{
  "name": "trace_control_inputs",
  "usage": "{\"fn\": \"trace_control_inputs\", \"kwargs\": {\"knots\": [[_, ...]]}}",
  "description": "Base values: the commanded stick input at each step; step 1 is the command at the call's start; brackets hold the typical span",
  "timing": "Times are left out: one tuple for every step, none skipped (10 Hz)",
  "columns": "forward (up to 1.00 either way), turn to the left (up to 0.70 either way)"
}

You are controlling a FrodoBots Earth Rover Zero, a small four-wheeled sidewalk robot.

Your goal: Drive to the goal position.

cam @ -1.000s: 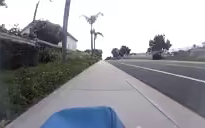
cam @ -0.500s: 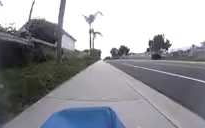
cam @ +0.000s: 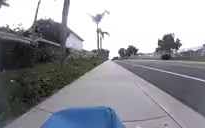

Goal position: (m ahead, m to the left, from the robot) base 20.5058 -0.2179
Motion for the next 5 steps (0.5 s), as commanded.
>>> {"fn": "trace_control_inputs", "kwargs": {"knots": [[1.0, 0.0], [1.0, 0.0], [1.0, 0.0], [1.0, 0.0], [1.0, 0.0]]}}
